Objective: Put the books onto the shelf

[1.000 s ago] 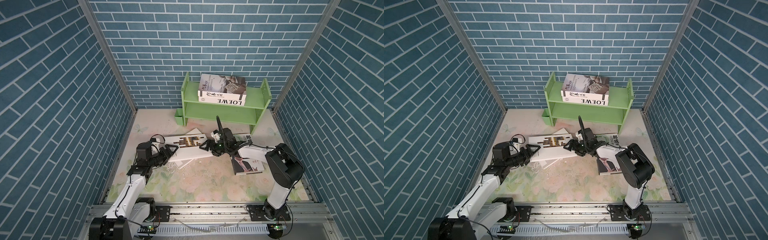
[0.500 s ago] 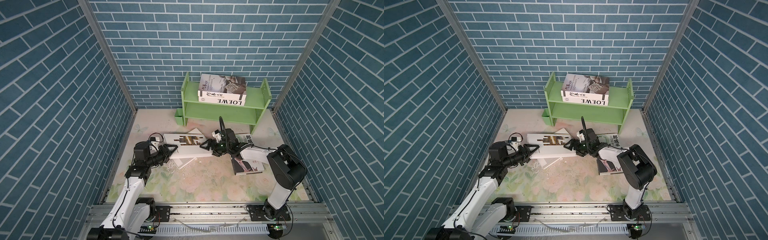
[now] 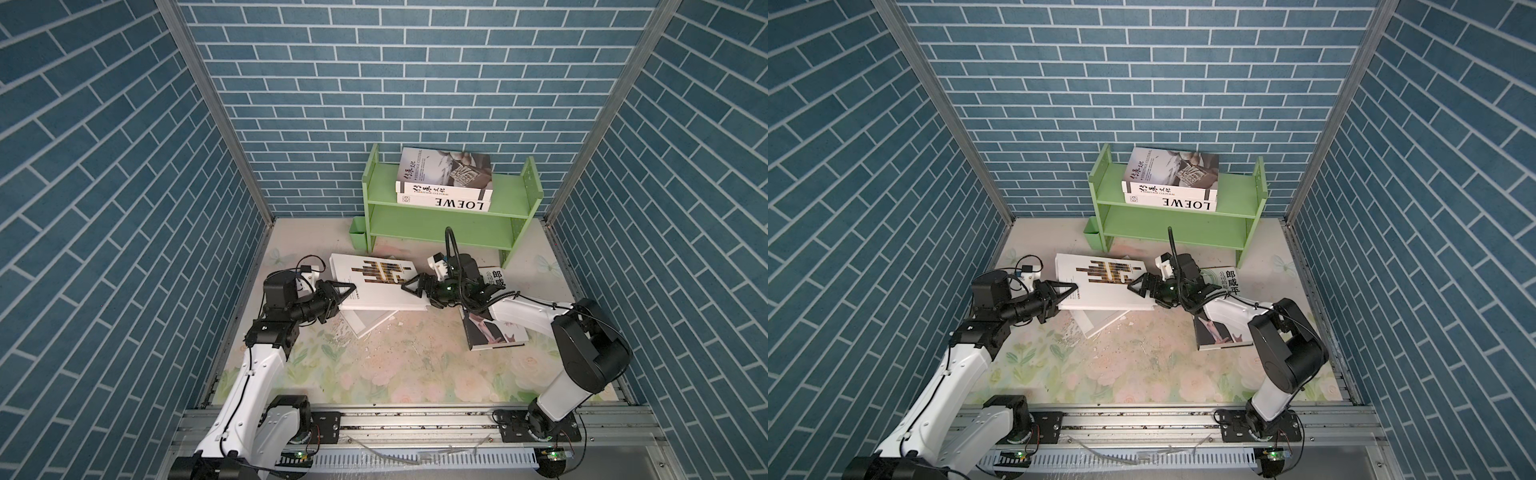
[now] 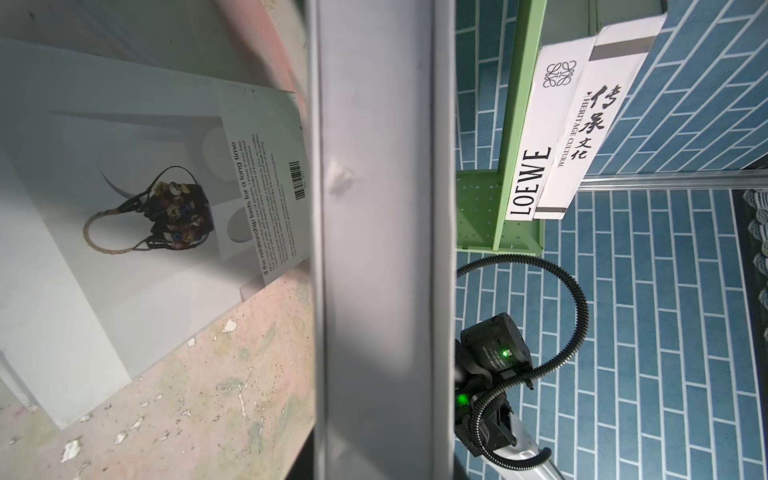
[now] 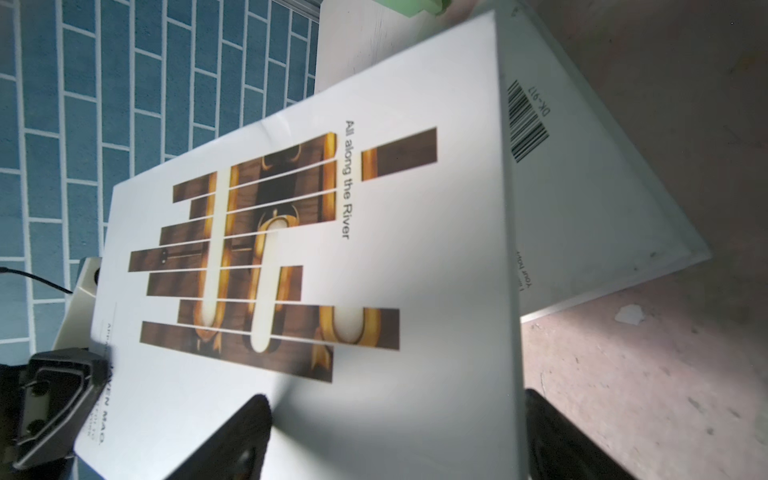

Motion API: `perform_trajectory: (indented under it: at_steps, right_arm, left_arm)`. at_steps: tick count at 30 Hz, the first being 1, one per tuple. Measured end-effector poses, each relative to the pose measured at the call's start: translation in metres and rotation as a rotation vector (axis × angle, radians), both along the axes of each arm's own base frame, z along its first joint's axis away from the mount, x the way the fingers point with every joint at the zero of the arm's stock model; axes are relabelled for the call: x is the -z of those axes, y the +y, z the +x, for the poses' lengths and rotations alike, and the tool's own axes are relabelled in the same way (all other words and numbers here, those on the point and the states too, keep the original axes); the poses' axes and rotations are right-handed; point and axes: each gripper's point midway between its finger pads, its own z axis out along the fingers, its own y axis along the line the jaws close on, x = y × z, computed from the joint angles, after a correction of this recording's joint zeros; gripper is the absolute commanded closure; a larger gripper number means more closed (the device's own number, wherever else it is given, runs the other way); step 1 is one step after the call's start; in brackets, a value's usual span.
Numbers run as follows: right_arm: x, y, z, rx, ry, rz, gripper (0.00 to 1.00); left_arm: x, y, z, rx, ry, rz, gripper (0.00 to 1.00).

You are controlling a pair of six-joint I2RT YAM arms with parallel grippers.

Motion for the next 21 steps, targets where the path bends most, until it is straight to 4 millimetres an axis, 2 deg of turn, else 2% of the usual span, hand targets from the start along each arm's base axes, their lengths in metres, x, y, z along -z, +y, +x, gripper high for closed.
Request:
perform_trajectory:
  at_steps: [5, 11, 16, 19, 21]
  right_arm:
    - [-0.028, -0.028, 0.006, 0.063, -0.172, -0.122, 0.01]
    - [-0.066, -0.076, 0.011, 0.189, -0.404, -0.275, 0.01]
    - [-0.072, -0.109, 0.009, 0.256, -0.512, -0.395, 0.02]
    - [-0.071, -0.115, 0.003, 0.230, -0.555, -0.436, 0.02]
    - [-0.067, -0.114, -0.009, 0.176, -0.585, -0.471, 0.03]
  left_arm:
    - [-0.025, -0.003, 0.009, 0.005, 0.037, -0.033, 0.74]
    - [-0.051, -0.005, 0.019, -0.016, 0.064, -0.097, 0.78]
    - [-0.048, -0.005, 0.028, -0.049, 0.127, -0.157, 0.77]
    - [-0.044, -0.004, 0.032, -0.070, 0.163, -0.187, 0.77]
    - [-0.045, -0.004, 0.035, -0.077, 0.171, -0.202, 0.77]
